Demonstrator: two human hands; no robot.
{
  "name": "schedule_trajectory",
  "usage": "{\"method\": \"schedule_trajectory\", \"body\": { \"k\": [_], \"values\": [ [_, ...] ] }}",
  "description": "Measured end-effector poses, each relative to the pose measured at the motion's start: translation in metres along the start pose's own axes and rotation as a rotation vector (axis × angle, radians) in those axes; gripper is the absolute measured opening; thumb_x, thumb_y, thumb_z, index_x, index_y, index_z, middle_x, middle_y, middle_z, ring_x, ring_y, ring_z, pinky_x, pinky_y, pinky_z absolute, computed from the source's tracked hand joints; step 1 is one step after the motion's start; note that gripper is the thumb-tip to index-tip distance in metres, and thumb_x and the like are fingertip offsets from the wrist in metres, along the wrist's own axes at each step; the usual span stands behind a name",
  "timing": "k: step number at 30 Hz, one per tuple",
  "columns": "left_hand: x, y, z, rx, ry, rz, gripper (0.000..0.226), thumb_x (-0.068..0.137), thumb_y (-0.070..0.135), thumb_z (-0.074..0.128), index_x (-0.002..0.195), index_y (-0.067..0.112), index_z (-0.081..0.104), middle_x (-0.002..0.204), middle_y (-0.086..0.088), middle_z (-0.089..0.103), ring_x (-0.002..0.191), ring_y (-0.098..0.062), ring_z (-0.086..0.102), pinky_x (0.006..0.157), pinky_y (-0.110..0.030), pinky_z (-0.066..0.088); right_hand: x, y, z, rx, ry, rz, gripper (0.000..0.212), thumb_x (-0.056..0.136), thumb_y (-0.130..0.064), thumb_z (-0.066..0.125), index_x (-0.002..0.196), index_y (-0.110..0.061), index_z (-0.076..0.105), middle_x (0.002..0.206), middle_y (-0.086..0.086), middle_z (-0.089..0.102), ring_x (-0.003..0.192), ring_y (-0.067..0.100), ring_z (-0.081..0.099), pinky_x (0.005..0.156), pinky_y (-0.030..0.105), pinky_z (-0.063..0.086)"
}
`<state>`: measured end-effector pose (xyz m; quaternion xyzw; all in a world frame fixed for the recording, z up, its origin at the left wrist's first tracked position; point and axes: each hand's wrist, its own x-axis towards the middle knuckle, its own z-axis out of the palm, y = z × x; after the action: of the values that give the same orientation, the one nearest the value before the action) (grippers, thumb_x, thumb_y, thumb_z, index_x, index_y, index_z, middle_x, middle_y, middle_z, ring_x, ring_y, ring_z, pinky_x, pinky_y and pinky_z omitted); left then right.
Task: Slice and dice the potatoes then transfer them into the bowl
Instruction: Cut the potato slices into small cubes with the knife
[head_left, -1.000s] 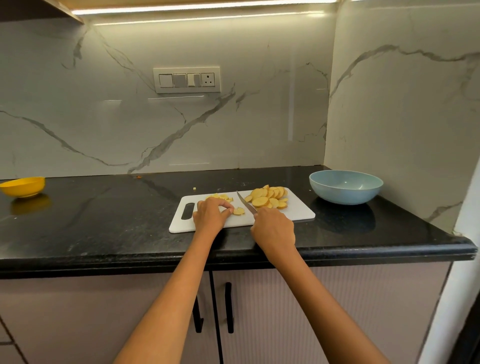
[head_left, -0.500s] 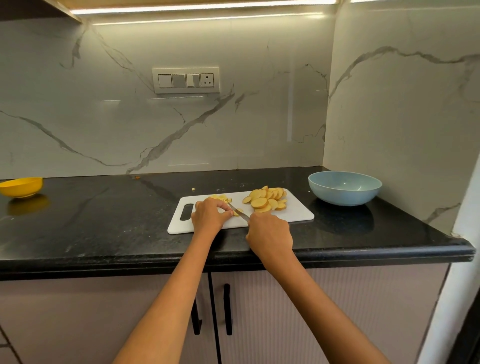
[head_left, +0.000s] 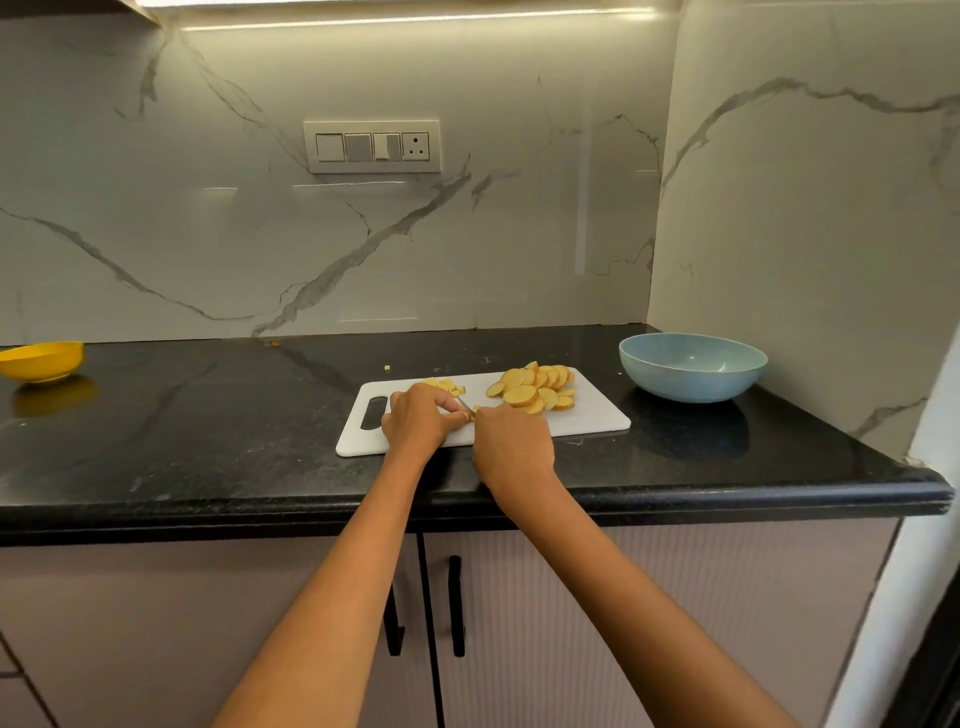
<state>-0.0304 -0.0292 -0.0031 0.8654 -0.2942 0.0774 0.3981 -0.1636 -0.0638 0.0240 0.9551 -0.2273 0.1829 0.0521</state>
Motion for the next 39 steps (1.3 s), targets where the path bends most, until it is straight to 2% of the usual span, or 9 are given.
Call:
{"method": "schedule_trajectory", "body": {
  "k": [9, 13, 17, 22, 25, 27, 30, 36, 39],
  "values": [
    [-0.001, 0.0, 0.002, 0.01, 0.03, 0.007, 0.006, 0.08, 0.027, 0.069, 0.079, 0.024, 0.074, 0.109, 0.004, 0.066, 0.114, -0.025, 0.048, 0.085, -0.037, 0.038, -0.009, 0.007, 0.007, 0.006, 0.036, 0.028, 0.027, 0.099, -0.012, 0.037, 0.121, -0.01, 0.052, 0.113, 0.007, 0.06, 0.098, 0.019, 0.06, 0.069, 0.025, 0.035],
    [-0.003, 0.001, 0.003, 0.054, 0.034, 0.005, 0.009, 0.082, 0.03, 0.068, 0.085, 0.023, 0.073, 0.115, 0.002, 0.063, 0.117, -0.025, 0.045, 0.085, -0.036, 0.036, -0.004, 0.014, 0.009, 0.134, 0.008, 0.099, 0.025, 0.097, -0.015, 0.042, 0.118, -0.01, 0.054, 0.111, 0.007, 0.061, 0.097, 0.021, 0.061, 0.07, 0.025, 0.037],
    [0.0, 0.001, 0.004, 0.07, 0.036, -0.014, 0.011, 0.082, 0.032, 0.068, 0.087, 0.024, 0.073, 0.118, 0.001, 0.063, 0.118, -0.025, 0.046, 0.087, -0.037, 0.037, -0.007, 0.025, 0.012, 0.237, 0.057, 0.198, 0.023, 0.097, -0.018, 0.042, 0.114, -0.009, 0.056, 0.109, 0.008, 0.061, 0.096, 0.022, 0.061, 0.07, 0.026, 0.039],
    [0.003, -0.003, 0.005, 0.062, 0.042, 0.021, 0.013, 0.084, 0.025, 0.066, 0.096, 0.025, 0.07, 0.122, 0.001, 0.061, 0.119, -0.025, 0.047, 0.093, -0.04, 0.04, 0.004, 0.036, 0.016, 0.294, 0.061, 0.244, 0.023, 0.097, -0.016, 0.039, 0.112, -0.009, 0.056, 0.103, 0.008, 0.063, 0.089, 0.022, 0.061, 0.069, 0.028, 0.04],
    [0.009, -0.002, 0.006, 0.039, -0.077, 0.194, 0.03, 0.086, 0.007, 0.061, 0.109, 0.024, 0.067, 0.127, 0.001, 0.058, 0.122, -0.022, 0.046, 0.101, -0.04, 0.038, 0.008, 0.04, 0.017, 0.312, 0.081, 0.252, 0.022, 0.097, -0.015, 0.04, 0.111, -0.009, 0.055, 0.1, 0.008, 0.064, 0.086, 0.022, 0.062, 0.066, 0.028, 0.039],
    [0.014, 0.001, 0.003, 0.038, -0.233, 0.304, 0.038, 0.086, -0.005, 0.056, 0.114, 0.02, 0.065, 0.127, 0.0, 0.058, 0.123, -0.018, 0.048, 0.104, -0.03, 0.037, 0.011, 0.042, 0.017, 0.321, 0.089, 0.254, 0.021, 0.097, -0.014, 0.039, 0.11, -0.009, 0.055, 0.101, 0.009, 0.064, 0.087, 0.023, 0.062, 0.067, 0.029, 0.04],
    [0.023, 0.004, -0.001, 0.124, -0.375, 0.35, 0.038, 0.087, -0.007, 0.052, 0.112, 0.018, 0.067, 0.127, -0.003, 0.058, 0.122, -0.019, 0.05, 0.106, -0.031, 0.037, 0.013, 0.044, 0.018, 0.318, 0.101, 0.242, 0.021, 0.097, -0.015, 0.04, 0.111, -0.01, 0.056, 0.1, 0.008, 0.065, 0.086, 0.022, 0.062, 0.064, 0.027, 0.038],
    [0.02, 0.006, -0.004, 0.185, -0.341, 0.35, 0.029, 0.091, 0.001, 0.052, 0.111, 0.015, 0.068, 0.123, -0.005, 0.06, 0.113, -0.021, 0.052, 0.095, -0.023, 0.037, 0.013, 0.044, 0.02, 0.305, 0.108, 0.227, 0.02, 0.098, -0.017, 0.04, 0.109, -0.01, 0.056, 0.097, 0.007, 0.065, 0.081, 0.02, 0.062, 0.062, 0.026, 0.035],
    [0.015, 0.005, -0.004, 0.201, -0.298, 0.331, 0.028, 0.092, 0.004, 0.051, 0.113, 0.012, 0.066, 0.125, -0.006, 0.058, 0.115, -0.022, 0.051, 0.097, -0.024, 0.035, 0.011, 0.042, 0.018, 0.288, 0.093, 0.215, 0.02, 0.098, -0.016, 0.041, 0.112, -0.01, 0.055, 0.097, 0.007, 0.065, 0.082, 0.02, 0.062, 0.062, 0.026, 0.037]
  ]
}}
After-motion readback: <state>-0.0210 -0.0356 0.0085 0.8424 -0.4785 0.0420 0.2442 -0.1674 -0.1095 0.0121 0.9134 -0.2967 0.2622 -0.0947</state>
